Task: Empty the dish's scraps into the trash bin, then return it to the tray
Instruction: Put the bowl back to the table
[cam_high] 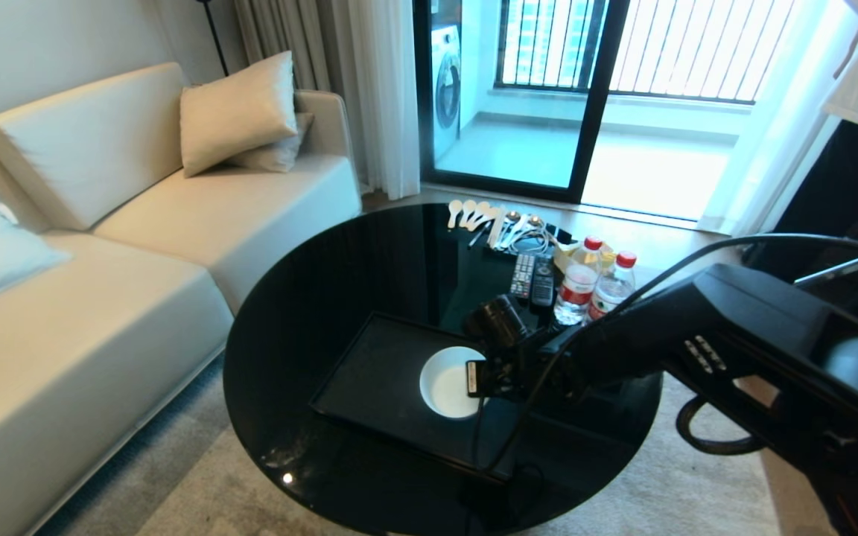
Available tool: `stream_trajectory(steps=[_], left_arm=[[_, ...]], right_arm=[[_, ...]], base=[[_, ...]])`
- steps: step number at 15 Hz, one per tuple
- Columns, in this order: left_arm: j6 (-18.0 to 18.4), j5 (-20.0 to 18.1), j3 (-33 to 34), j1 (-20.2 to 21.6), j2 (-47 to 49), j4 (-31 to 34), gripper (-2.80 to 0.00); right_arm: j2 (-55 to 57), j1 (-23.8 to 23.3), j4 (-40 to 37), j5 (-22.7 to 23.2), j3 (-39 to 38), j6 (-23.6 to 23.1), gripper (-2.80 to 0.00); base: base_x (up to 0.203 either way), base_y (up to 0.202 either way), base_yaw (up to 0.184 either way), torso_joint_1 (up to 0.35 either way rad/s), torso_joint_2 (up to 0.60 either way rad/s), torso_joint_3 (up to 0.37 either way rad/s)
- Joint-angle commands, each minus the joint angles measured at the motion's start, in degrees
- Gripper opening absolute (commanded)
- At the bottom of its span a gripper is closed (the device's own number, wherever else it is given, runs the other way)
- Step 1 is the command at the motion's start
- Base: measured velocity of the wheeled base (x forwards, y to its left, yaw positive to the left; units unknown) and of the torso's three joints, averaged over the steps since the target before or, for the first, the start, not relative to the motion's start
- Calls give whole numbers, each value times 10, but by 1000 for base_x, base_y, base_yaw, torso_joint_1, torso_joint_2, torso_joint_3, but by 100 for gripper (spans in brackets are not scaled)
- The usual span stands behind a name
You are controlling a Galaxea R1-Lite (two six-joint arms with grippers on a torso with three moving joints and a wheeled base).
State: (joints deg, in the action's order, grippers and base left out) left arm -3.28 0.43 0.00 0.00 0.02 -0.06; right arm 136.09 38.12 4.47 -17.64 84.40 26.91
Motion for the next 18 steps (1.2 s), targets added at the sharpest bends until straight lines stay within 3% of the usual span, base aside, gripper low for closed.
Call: stream_trajectory(steps=[1, 15, 16, 17, 18], left_arm=[[-1, 0, 0, 0, 0, 0, -280], [-1, 0, 0, 0, 0, 0, -280], [-1, 0, 0, 0, 0, 0, -280], [-1, 0, 0, 0, 0, 0, -280], [-1, 0, 0, 0, 0, 0, -280]], right_arm=[[31, 0, -2, -1, 27, 17, -280], [59, -16, -3, -2, 37, 53, -280], [58, -16, -3, -2, 37, 53, -36], [54, -16, -3, -2, 35, 53, 0], [54, -15, -3, -2, 36, 52, 0]], base=[[0, 0, 0, 0, 0, 0], [0, 0, 0, 0, 0, 0], [0, 0, 0, 0, 0, 0], [0, 0, 0, 0, 0, 0], [0, 0, 0, 0, 0, 0]])
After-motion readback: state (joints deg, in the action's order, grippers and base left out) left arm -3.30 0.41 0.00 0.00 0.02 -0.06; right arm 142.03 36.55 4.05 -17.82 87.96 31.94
